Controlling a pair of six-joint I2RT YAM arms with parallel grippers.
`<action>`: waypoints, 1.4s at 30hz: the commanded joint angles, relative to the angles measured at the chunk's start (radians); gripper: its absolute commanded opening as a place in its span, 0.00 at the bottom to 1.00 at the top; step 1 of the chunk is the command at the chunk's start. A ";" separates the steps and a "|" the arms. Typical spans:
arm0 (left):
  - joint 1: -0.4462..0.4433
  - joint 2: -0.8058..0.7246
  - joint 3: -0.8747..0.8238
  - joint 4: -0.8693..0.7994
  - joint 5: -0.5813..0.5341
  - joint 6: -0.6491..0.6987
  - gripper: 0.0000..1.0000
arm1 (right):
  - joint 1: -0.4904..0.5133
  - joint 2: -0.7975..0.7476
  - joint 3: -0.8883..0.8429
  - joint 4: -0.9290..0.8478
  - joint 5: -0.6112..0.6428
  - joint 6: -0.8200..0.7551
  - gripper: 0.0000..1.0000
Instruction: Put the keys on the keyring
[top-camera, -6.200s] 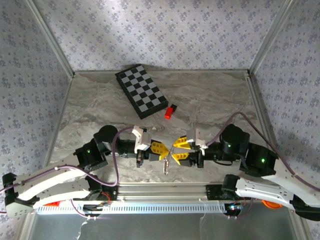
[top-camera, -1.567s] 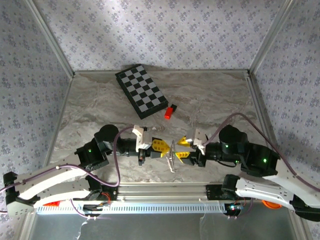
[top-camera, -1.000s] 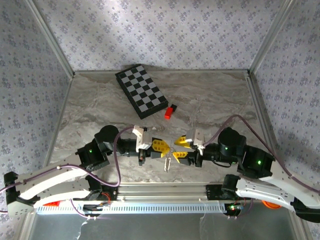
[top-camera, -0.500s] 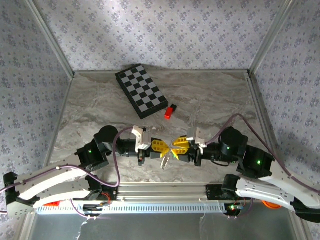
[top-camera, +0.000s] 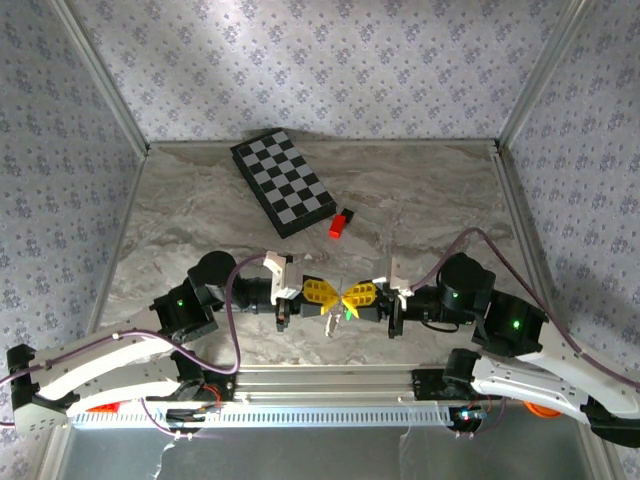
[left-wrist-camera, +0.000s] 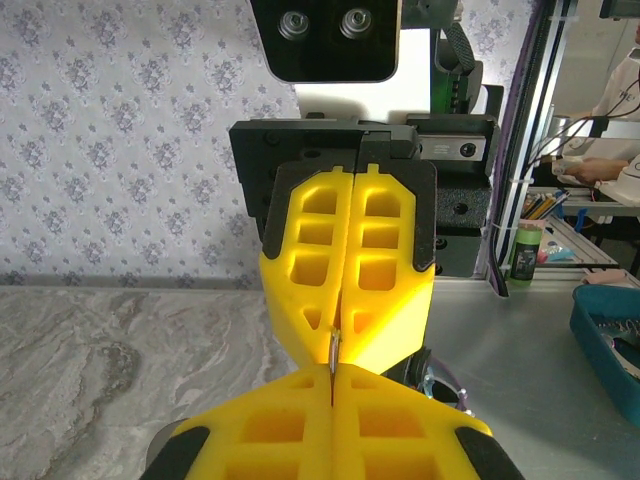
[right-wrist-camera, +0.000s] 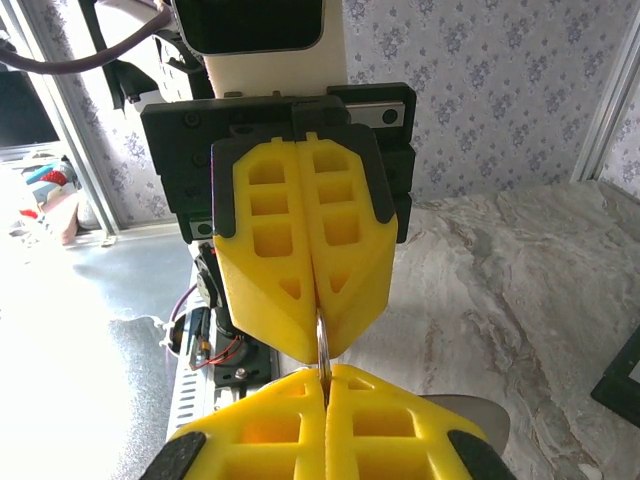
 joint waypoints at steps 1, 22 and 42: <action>-0.006 0.001 0.024 0.073 0.010 -0.012 0.00 | -0.008 0.003 0.003 0.010 -0.013 0.004 0.00; -0.006 -0.002 0.065 -0.136 -0.044 0.029 0.27 | -0.001 0.102 0.212 -0.323 0.041 -0.119 0.00; -0.006 0.023 0.064 -0.149 -0.055 0.048 0.08 | 0.035 0.156 0.233 -0.334 0.040 -0.140 0.00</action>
